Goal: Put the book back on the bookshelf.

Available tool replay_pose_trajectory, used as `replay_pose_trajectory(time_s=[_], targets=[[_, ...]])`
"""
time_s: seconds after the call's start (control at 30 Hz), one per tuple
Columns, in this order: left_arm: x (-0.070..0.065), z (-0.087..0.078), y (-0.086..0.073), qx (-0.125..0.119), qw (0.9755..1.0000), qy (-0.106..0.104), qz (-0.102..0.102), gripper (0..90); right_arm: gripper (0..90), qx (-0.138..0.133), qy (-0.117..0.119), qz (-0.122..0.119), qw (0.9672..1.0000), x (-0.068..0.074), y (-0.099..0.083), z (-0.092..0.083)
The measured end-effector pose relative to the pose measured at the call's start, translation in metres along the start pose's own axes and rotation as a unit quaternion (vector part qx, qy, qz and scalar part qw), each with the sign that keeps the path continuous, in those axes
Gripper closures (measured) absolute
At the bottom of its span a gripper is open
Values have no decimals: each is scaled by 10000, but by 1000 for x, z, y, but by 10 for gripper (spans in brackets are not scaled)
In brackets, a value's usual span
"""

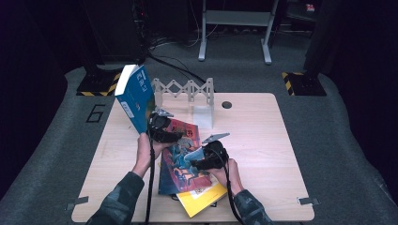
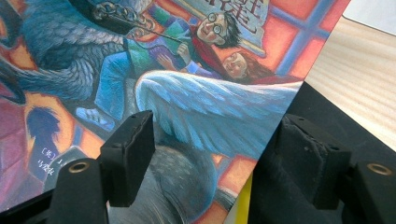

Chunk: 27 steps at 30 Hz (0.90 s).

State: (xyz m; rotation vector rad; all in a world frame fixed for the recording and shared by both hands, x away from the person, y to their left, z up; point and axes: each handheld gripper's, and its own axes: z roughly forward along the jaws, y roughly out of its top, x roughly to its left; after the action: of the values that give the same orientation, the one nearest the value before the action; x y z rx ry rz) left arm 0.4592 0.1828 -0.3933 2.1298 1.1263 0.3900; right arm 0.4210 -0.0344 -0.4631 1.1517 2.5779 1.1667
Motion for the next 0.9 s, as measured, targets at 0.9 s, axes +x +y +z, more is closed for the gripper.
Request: replay_pose_trajectory(time_s=[0.9], targets=[[11, 1, -15, -24, 9996, 285, 39, 580, 142, -520, -667, 432, 9955, -29, -25, -42]])
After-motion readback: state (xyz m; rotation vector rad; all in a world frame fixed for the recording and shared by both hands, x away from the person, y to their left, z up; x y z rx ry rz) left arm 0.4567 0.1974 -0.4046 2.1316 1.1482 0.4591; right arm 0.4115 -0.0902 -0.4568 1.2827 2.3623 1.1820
